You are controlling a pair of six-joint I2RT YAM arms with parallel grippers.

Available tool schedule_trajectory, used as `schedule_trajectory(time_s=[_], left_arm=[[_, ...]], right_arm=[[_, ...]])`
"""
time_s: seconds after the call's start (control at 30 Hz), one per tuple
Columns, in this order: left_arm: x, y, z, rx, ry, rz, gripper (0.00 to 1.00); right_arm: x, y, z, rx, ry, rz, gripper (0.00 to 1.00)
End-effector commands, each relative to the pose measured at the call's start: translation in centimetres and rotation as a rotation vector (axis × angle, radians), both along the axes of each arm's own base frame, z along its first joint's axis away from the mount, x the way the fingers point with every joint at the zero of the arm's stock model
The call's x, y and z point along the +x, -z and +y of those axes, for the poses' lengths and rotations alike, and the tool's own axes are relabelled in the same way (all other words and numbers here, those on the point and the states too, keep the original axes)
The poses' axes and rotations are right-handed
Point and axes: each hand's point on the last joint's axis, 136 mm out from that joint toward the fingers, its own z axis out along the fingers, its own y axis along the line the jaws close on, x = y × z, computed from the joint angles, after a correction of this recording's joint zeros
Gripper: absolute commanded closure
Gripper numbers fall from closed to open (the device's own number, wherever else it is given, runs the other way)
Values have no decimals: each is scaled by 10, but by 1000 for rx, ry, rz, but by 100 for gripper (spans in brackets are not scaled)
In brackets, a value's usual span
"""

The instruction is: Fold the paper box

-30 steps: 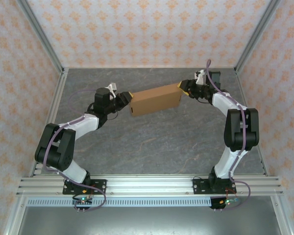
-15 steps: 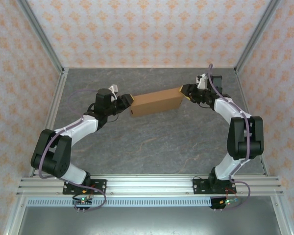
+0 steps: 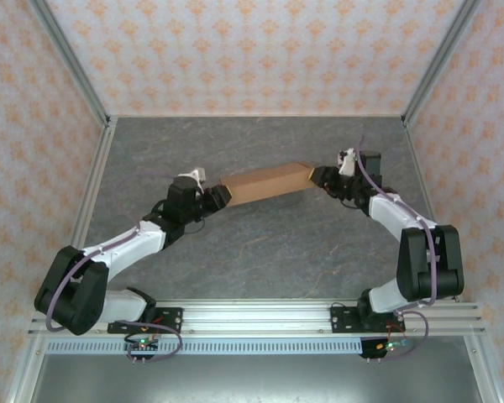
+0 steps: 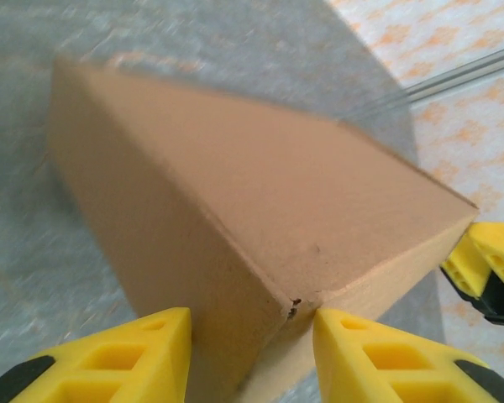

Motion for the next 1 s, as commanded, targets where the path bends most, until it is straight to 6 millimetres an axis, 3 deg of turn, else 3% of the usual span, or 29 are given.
schedule_trajectory(time_s=[0.0, 0.17, 0.33, 0.43, 0.53, 0.63, 0.73, 0.97], left_arm=[[-22, 35, 13, 70, -41, 103, 56], [-31, 43, 21, 129, -37, 113, 54], [-22, 32, 25, 207, 3, 96, 46], [0, 28, 22, 171, 17, 94, 42], [21, 39, 23, 164, 16, 131, 39], [29, 58, 35, 168, -23, 172, 36], [35, 69, 30, 162, 0, 191, 35], [53, 75, 25, 186, 20, 187, 41]], right_arm=[[-12, 8, 4, 11, 29, 24, 58], [-17, 18, -2, -21, 65, 48, 57], [-2, 5, -14, -146, 97, 5, 48], [18, 6, 3, -176, 33, 16, 45], [32, 18, 15, -214, -20, 40, 44], [34, 32, 15, -256, -55, 70, 43], [34, 44, 21, -246, -90, 102, 43], [35, 59, 37, -209, -120, 120, 50]])
